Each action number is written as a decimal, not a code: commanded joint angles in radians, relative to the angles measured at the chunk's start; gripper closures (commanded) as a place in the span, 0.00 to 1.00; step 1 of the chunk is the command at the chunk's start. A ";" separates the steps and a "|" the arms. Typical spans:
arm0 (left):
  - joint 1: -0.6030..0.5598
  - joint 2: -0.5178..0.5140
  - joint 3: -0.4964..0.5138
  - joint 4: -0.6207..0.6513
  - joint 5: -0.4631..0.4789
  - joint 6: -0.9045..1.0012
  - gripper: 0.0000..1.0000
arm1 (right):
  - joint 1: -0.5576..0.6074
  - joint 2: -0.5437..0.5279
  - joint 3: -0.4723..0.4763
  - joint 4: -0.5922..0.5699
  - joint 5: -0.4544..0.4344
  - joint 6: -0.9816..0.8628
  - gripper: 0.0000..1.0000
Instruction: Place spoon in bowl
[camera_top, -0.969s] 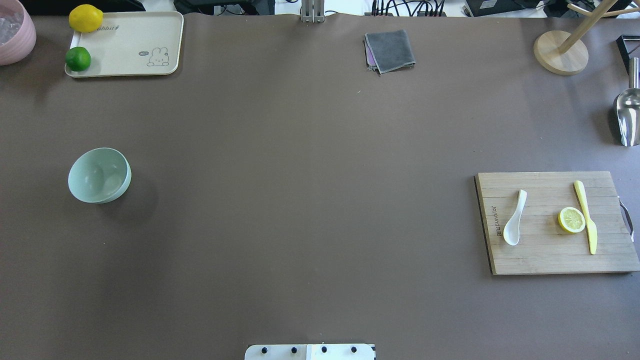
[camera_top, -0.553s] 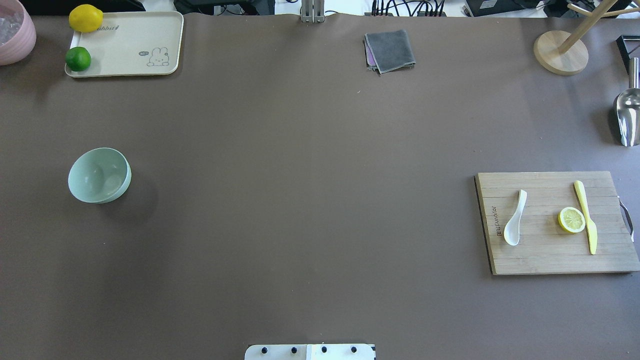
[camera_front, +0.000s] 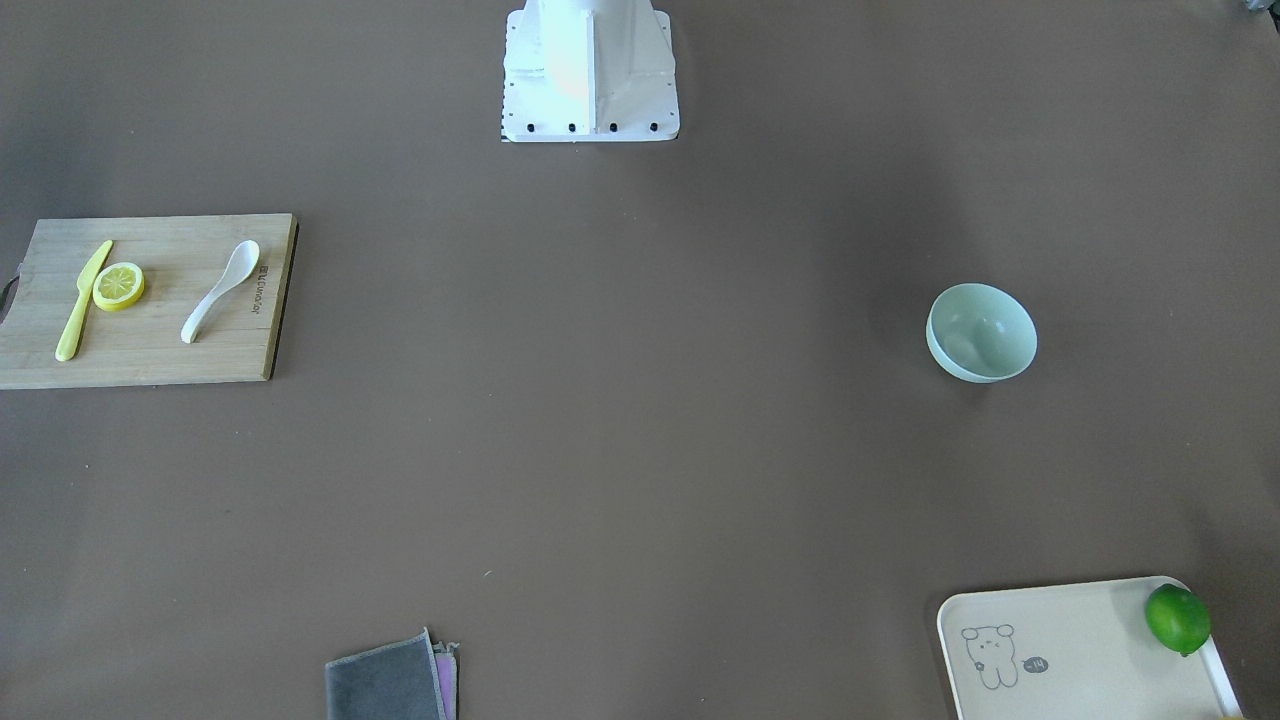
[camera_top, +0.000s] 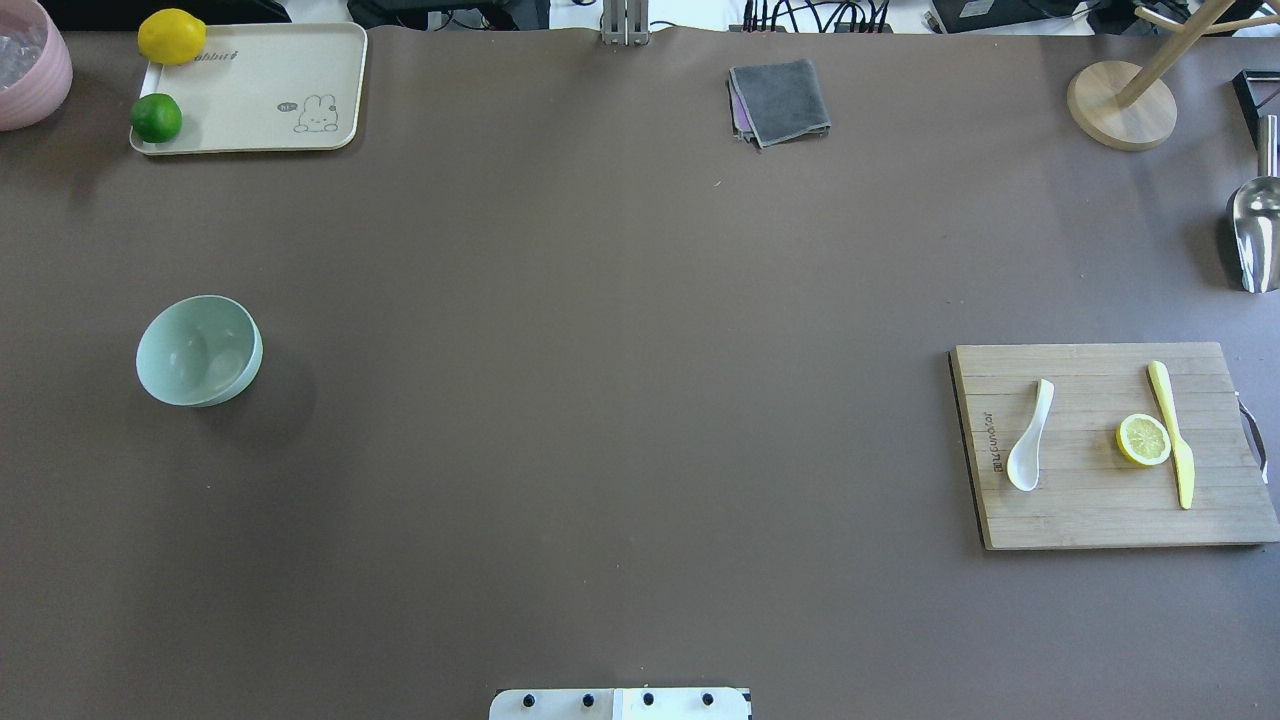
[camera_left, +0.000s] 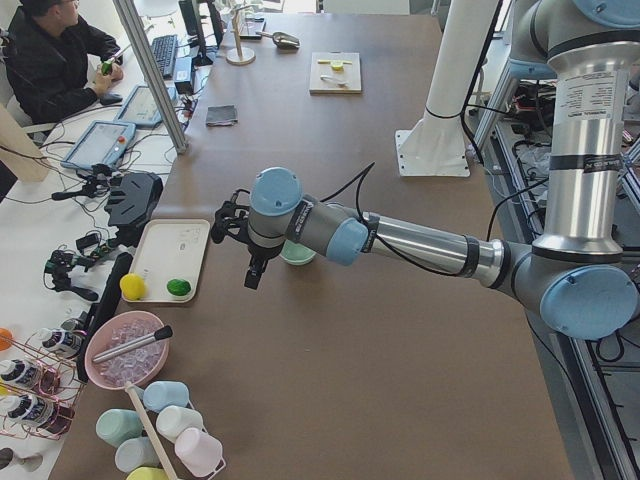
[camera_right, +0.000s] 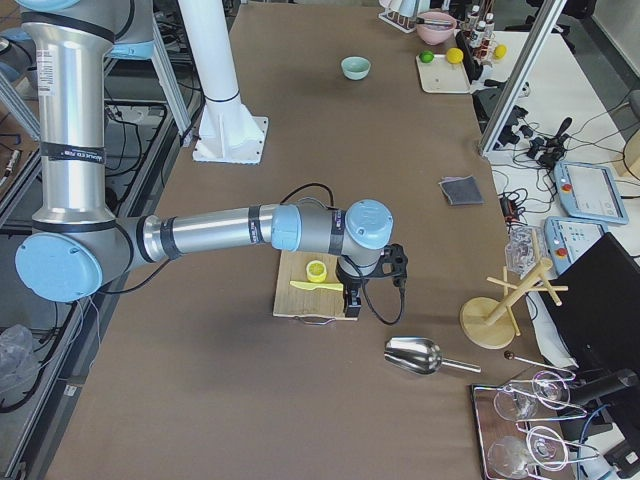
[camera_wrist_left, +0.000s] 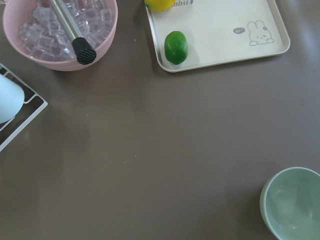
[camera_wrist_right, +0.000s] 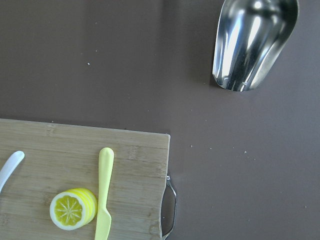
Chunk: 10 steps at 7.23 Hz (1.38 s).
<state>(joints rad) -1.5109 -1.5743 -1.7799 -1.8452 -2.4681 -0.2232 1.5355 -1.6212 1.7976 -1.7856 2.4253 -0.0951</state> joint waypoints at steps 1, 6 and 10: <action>0.107 -0.015 0.101 -0.198 0.001 -0.216 0.02 | 0.000 0.001 0.009 0.000 0.004 0.005 0.00; 0.346 -0.016 0.201 -0.532 0.150 -0.557 0.02 | -0.087 0.176 0.077 -0.002 -0.056 0.002 0.00; 0.474 -0.032 0.244 -0.536 0.150 -0.556 0.02 | -0.271 0.189 0.100 0.078 -0.114 0.023 0.00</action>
<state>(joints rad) -1.0803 -1.5981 -1.5618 -2.3800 -2.3182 -0.7786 1.3085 -1.4314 1.8951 -1.7619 2.3140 -0.0832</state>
